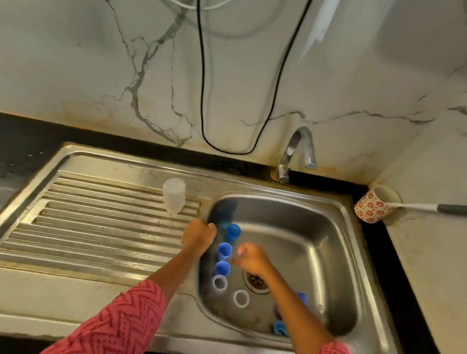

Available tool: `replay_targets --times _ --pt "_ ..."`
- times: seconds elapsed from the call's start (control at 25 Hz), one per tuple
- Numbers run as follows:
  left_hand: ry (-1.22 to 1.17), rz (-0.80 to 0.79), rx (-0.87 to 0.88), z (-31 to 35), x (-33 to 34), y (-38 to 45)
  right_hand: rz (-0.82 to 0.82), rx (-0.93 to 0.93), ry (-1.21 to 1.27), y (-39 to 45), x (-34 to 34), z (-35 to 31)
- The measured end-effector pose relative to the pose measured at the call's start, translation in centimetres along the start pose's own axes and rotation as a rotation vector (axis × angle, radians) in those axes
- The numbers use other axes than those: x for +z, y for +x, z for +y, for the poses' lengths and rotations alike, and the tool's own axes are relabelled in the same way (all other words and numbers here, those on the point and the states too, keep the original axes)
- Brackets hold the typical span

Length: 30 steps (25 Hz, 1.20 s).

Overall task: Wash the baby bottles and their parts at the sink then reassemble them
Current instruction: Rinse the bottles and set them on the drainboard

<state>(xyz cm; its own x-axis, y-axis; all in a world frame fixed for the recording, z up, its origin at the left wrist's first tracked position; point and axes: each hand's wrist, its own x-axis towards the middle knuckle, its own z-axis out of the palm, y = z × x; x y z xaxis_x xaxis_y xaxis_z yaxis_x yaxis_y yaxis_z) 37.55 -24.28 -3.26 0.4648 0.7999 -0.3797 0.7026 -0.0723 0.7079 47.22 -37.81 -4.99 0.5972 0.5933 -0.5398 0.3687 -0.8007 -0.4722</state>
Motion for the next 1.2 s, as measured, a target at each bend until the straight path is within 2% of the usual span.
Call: replay_targets --times 0.08,0.16,0.24,0.36,0.52,0.6,0.68,0.76,0.84,0.88,0.96,1.08,1.2 --pt "-0.050 -0.038 0.036 0.9 1.9 -1.1 -0.334 0.095 -0.171 -1.1 1.8 2.7" --pt "-0.099 -0.088 0.039 1.7 4.2 -1.6 -0.408 0.094 -0.169 -1.5 3.0 4.7" --pt "-0.136 -0.153 -0.004 2.3 6.1 -1.9 -0.351 0.048 -0.072 -1.5 3.4 5.6" --pt "-0.084 -0.300 -0.047 2.3 8.6 -2.6 -0.266 0.098 0.083 -1.3 1.9 6.0" --pt "0.029 -0.630 -0.003 4.0 12.1 -3.9 -0.072 0.109 0.323 0.2 -3.9 8.4" --pt "-0.014 -0.696 0.034 6.4 12.8 -4.3 -0.012 0.128 0.411 1.5 -6.7 9.4" --pt "-0.085 -0.643 0.068 8.3 13.0 -4.0 0.040 0.198 0.639 2.2 -8.6 9.6" --pt "-0.177 -0.520 0.010 9.7 13.1 -3.5 0.054 0.178 0.741 3.2 -10.2 9.2" --pt "-0.240 -0.411 -0.153 9.5 13.3 -2.3 0.175 0.042 0.555 4.5 -12.0 7.9" --pt "-0.309 -0.385 -0.250 9.4 13.4 -1.7 0.300 -0.035 0.420 5.3 -13.1 7.0" --pt "-0.564 -0.360 -0.373 9.0 13.7 -0.3 0.455 -0.164 0.276 6.6 -15.5 4.5" --pt "-0.689 -0.321 -0.434 8.3 14.0 1.5 0.446 -0.276 0.198 8.4 -18.0 1.2" --pt "-0.703 -0.322 -0.437 9.1 13.7 1.7 0.512 -0.207 0.212 9.4 -17.7 0.0"
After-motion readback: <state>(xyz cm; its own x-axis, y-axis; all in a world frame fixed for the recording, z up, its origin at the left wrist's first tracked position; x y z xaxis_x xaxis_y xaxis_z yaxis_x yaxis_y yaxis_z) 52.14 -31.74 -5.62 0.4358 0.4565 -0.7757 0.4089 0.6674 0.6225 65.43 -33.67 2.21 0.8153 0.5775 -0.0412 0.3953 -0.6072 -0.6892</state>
